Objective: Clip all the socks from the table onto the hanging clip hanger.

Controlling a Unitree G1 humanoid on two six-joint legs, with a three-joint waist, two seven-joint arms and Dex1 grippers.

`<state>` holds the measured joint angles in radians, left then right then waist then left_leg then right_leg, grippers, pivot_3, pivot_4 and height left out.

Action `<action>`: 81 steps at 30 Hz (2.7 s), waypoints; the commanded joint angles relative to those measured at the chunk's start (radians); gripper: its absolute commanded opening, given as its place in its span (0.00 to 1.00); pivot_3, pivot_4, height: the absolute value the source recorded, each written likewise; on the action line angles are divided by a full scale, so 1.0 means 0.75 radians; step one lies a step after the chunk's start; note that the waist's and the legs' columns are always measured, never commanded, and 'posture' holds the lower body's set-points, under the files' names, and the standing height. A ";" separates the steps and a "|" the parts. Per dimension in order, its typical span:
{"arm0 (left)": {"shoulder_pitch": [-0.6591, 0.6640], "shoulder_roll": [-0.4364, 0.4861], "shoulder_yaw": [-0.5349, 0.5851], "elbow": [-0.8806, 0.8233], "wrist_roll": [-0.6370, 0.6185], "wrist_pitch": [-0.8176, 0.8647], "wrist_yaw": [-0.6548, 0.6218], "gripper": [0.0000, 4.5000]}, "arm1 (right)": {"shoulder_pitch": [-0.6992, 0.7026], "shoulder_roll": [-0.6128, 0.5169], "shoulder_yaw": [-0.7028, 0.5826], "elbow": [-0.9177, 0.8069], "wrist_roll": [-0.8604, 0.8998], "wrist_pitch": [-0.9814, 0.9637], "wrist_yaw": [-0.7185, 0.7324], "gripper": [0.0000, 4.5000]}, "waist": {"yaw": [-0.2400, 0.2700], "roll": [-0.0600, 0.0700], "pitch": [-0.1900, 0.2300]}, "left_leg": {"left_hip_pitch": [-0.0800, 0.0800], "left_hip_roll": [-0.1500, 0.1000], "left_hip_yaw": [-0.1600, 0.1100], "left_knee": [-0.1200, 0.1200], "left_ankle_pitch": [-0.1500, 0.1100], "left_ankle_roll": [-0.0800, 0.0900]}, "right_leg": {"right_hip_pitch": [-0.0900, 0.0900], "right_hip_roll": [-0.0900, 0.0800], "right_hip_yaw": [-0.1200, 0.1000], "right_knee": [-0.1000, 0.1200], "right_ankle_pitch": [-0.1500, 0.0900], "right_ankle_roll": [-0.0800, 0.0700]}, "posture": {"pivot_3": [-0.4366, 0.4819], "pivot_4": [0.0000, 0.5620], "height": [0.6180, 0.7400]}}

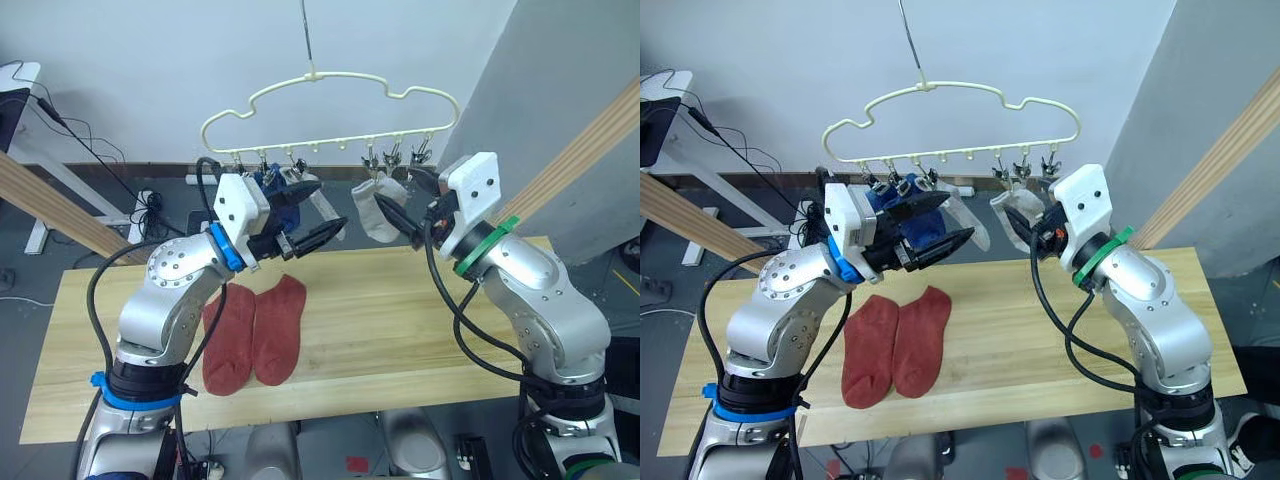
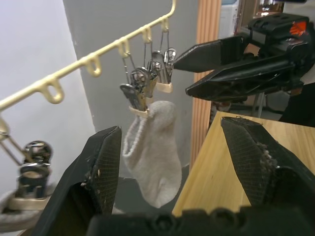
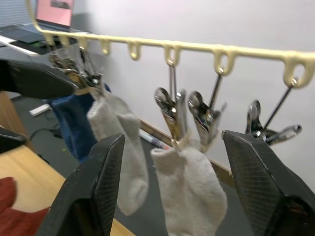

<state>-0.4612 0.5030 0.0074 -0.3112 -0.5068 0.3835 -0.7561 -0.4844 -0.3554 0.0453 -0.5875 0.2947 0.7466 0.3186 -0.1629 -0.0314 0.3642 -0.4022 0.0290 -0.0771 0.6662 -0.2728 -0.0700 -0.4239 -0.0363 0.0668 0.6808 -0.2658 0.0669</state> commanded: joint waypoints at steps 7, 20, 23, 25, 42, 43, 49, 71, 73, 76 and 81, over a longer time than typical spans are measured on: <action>-0.035 -0.014 -0.018 -0.033 0.033 -0.023 0.008 0.80 | -0.068 0.056 0.011 0.051 -0.051 -0.017 -0.077 0.54 | 0.000 0.000 0.000 | 0.000 0.000 0.000 -0.001 0.000 0.000 | 0.000 0.000 0.000 0.000 0.000 0.000 | 0.23 0.58 0.94; -0.042 -0.034 -0.033 -0.017 0.079 -0.040 0.003 0.80 | -0.174 0.108 0.057 0.219 -0.125 -0.071 -0.097 0.54 | -0.001 0.000 0.000 | 0.000 0.000 0.000 -0.001 0.000 0.000 | -0.001 0.000 0.001 0.000 0.000 0.000 | 0.24 0.57 0.94; -0.036 -0.032 -0.033 -0.017 0.087 -0.045 0.001 0.80 | -0.189 0.115 0.067 0.256 -0.145 -0.099 -0.094 0.54 | 0.000 0.000 0.000 | 0.000 0.000 0.000 -0.001 0.000 0.000 | -0.001 0.000 0.000 0.000 0.000 0.000 | 0.24 0.57 0.94; -0.034 -0.032 -0.033 -0.016 0.091 -0.047 0.001 0.80 | -0.196 0.122 0.071 0.272 -0.156 -0.114 -0.097 0.54 | 0.000 0.000 0.000 | 0.000 0.000 0.000 -0.001 0.000 0.000 | -0.001 0.000 0.001 0.000 0.000 0.000 | 0.24 0.57 0.94; -0.029 -0.050 -0.048 -0.004 0.127 -0.073 0.001 0.80 | -0.222 0.100 0.101 0.350 -0.307 -0.206 -0.106 0.54 | -0.001 0.000 0.000 | 0.000 0.000 0.000 -0.001 0.000 0.000 | -0.001 0.000 0.001 0.000 0.000 0.000 | 0.24 0.56 0.94; -0.029 -0.051 -0.048 -0.003 0.129 -0.074 0.001 0.80 | -0.227 0.111 0.095 0.356 -0.303 -0.198 -0.110 0.54 | -0.001 0.000 0.000 | 0.000 0.000 0.000 -0.001 0.000 0.000 | -0.001 0.000 0.001 0.000 0.000 0.000 | 0.24 0.56 0.94; -0.025 -0.049 -0.049 -0.004 0.132 -0.080 0.005 0.80 | -0.259 0.197 0.066 0.351 -0.265 -0.114 -0.124 0.54 | 0.000 0.000 0.000 | 0.000 0.000 0.000 -0.001 0.000 0.000 | -0.001 0.000 0.001 0.000 0.000 0.000 | 0.25 0.56 0.94; -0.008 -0.053 -0.055 -0.011 0.156 -0.082 0.014 0.80 | -0.304 0.231 0.158 0.398 -0.294 -0.153 -0.074 0.54 | 0.000 0.000 0.000 | 0.000 0.000 0.000 -0.001 0.000 0.000 | -0.001 0.000 0.000 0.000 0.000 0.000 | 0.25 0.57 0.94; -0.007 -0.053 -0.056 -0.011 0.157 -0.082 0.013 0.80 | -0.304 0.229 0.161 0.397 -0.302 -0.157 -0.074 0.54 | 0.000 0.000 0.000 | 0.000 0.000 0.000 -0.001 0.000 0.000 | -0.001 0.000 0.000 0.000 0.000 0.000 | 0.25 0.57 0.94; -0.007 -0.053 -0.057 -0.008 0.159 -0.083 0.012 0.80 | -0.298 0.223 0.157 0.394 -0.320 -0.155 -0.085 0.54 | 0.000 0.000 0.000 | 0.000 0.000 0.000 -0.001 0.000 0.000 | -0.001 0.000 0.000 0.000 0.000 0.000 | 0.25 0.57 0.94; -0.004 -0.054 -0.058 -0.005 0.163 -0.087 0.010 0.80 | -0.254 0.222 0.115 0.339 -0.335 -0.112 -0.130 0.54 | 0.000 0.000 0.000 | 0.000 0.000 0.000 -0.001 0.000 0.000 | -0.001 0.000 0.000 0.000 0.000 0.000 | 0.24 0.57 0.94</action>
<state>-0.4711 0.4658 -0.0335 -0.2819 -0.3867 0.3393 -0.7501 -0.6844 -0.1887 0.1530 -0.2746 0.0579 0.6639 0.2381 -0.1630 -0.0314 0.3641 -0.4023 0.0291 -0.0770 0.6656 -0.2728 -0.0700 -0.4244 -0.0365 0.0671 0.6808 -0.2657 0.0667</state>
